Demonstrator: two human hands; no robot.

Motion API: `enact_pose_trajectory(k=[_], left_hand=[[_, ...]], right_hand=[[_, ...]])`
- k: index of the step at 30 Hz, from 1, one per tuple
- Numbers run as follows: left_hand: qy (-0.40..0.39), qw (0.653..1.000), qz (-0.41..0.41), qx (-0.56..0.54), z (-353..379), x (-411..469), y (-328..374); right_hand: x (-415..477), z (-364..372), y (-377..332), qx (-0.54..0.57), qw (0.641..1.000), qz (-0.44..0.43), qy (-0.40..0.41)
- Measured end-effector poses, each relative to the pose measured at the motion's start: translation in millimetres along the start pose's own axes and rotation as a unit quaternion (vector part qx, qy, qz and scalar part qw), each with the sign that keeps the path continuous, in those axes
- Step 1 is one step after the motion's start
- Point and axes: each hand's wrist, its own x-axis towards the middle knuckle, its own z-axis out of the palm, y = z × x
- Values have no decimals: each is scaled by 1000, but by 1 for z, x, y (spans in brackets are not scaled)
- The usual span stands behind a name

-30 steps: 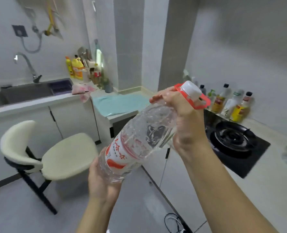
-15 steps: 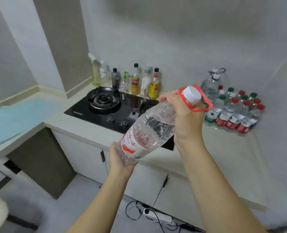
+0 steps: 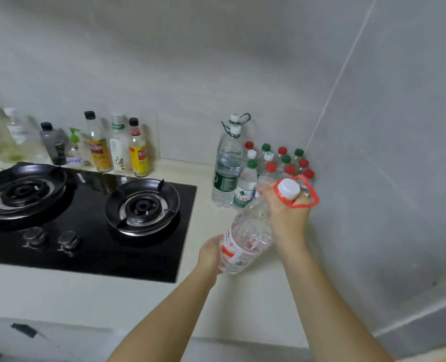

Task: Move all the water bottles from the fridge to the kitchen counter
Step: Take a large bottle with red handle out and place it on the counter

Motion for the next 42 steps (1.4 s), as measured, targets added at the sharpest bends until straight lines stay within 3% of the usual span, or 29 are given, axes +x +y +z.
enact_pose_trajectory(k=[4,9,18,27,42], left_hand=[[-43,989,93,110,29,43,-25],[-119,923,248,268,50,73,-45],[-97,918,217,316,75,133,-64],[-125,906,205,348,112,200,-73],[-144,887,216,383,192,240,-65]], right_hand=[[44,-21,42,-23,1000,8,14],[74,-26,74,-33,999,-25,19],[105,-26,125,-70,997,-2,23],[154,-34,147,-126,991,-21,29],[222,-76,178,-204,972,-50,107]])
